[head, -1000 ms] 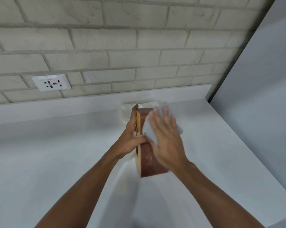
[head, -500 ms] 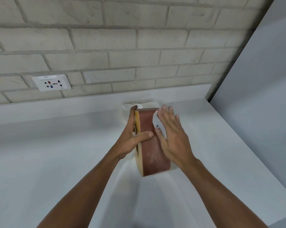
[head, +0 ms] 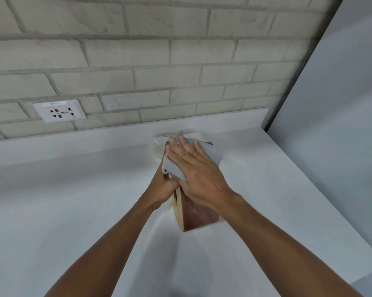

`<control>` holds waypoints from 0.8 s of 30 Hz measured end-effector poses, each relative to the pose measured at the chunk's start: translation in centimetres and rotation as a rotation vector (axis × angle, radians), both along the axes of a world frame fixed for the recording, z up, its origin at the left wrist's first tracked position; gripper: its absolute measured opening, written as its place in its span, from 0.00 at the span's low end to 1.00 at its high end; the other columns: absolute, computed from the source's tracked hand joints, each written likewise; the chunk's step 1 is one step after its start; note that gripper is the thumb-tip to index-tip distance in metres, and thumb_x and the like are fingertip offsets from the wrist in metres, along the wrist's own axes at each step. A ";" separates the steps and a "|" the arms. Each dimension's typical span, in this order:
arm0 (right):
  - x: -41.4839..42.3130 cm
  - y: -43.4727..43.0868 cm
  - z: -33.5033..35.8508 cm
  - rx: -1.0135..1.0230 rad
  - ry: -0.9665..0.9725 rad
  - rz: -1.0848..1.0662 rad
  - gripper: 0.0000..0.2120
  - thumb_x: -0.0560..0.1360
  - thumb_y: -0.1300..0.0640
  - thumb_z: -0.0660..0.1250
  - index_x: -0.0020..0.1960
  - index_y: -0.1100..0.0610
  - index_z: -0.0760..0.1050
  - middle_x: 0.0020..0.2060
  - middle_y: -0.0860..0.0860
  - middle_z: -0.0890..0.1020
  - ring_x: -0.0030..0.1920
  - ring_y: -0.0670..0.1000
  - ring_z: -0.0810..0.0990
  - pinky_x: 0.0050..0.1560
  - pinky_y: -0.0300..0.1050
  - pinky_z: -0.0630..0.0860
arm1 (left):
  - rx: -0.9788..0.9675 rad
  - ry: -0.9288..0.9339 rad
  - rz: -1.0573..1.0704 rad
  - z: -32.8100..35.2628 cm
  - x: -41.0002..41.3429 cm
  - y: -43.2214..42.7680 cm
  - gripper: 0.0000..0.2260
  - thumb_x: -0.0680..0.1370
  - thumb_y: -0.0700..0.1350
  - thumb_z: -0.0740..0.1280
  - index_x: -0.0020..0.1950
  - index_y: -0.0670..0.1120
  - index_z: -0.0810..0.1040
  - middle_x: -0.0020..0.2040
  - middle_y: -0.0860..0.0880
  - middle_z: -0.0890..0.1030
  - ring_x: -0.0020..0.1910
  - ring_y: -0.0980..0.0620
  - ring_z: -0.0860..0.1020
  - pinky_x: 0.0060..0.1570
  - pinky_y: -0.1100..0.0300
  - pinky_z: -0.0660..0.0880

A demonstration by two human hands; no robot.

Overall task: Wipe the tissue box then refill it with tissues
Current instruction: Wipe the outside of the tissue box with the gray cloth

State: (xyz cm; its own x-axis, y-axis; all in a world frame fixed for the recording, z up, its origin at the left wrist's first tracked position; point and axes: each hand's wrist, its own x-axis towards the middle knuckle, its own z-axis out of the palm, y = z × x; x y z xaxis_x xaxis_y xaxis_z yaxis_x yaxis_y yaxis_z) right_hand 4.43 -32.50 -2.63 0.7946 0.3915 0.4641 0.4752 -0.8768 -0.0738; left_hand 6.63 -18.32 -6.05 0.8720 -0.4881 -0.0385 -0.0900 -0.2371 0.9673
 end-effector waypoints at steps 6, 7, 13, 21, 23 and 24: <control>-3.4 -0.5 -0.9 -0.025 -0.013 0.060 0.26 0.76 0.58 0.59 0.73 0.60 0.69 0.76 0.54 0.66 0.78 0.55 0.57 0.77 0.58 0.54 | 0.035 -0.052 0.019 0.9 -0.6 -0.1 0.33 0.81 0.34 0.68 0.78 0.52 0.54 0.75 0.57 0.64 0.72 0.66 0.65 0.56 0.84 0.62; -3.3 -1.0 -0.5 -0.043 -0.011 0.080 0.25 0.75 0.58 0.59 0.72 0.60 0.71 0.75 0.54 0.67 0.78 0.55 0.58 0.77 0.58 0.55 | 0.042 -0.036 0.044 1.4 -0.8 -0.3 0.33 0.80 0.30 0.67 0.74 0.53 0.54 0.71 0.59 0.64 0.69 0.67 0.65 0.52 0.85 0.61; -1.2 0.2 0.9 0.004 0.024 0.024 0.25 0.72 0.62 0.60 0.69 0.62 0.74 0.74 0.58 0.68 0.77 0.59 0.60 0.76 0.56 0.53 | -0.035 0.039 0.102 1.1 -0.2 -0.7 0.31 0.82 0.51 0.69 0.77 0.36 0.64 0.70 0.35 0.76 0.68 0.50 0.78 0.54 0.62 0.76; -0.6 -0.6 3.3 0.036 0.051 0.080 0.21 0.65 0.66 0.69 0.57 0.57 0.83 0.69 0.59 0.75 0.70 0.56 0.72 0.71 0.53 0.67 | -0.168 -0.070 0.057 -0.2 -0.4 -0.8 0.33 0.70 0.49 0.78 0.72 0.53 0.68 0.63 0.61 0.79 0.62 0.66 0.78 0.59 0.64 0.75; -0.1 1.0 4.5 0.007 0.033 -0.003 0.17 0.66 0.65 0.68 0.52 0.54 0.84 0.62 0.55 0.81 0.61 0.54 0.80 0.59 0.41 0.70 | -0.179 -0.003 0.086 -0.5 -0.1 -0.7 0.36 0.65 0.59 0.77 0.70 0.50 0.72 0.62 0.55 0.80 0.62 0.62 0.79 0.55 0.66 0.76; 0.1 1.5 5.1 0.007 0.059 -0.058 0.14 0.70 0.63 0.66 0.52 0.54 0.84 0.60 0.53 0.82 0.58 0.54 0.81 0.53 0.40 0.70 | -0.173 0.012 0.093 -0.7 0.0 -0.6 0.37 0.64 0.61 0.76 0.70 0.52 0.72 0.63 0.56 0.80 0.62 0.64 0.79 0.55 0.67 0.76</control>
State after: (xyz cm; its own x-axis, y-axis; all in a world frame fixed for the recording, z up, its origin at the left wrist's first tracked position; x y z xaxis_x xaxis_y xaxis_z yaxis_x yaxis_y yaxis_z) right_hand 4.51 -30.95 2.44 0.8420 0.3408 0.4182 0.4182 -0.9021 -0.1069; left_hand 6.59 -18.94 -6.75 0.9136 -0.4057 0.0287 -0.0641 -0.0737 0.9952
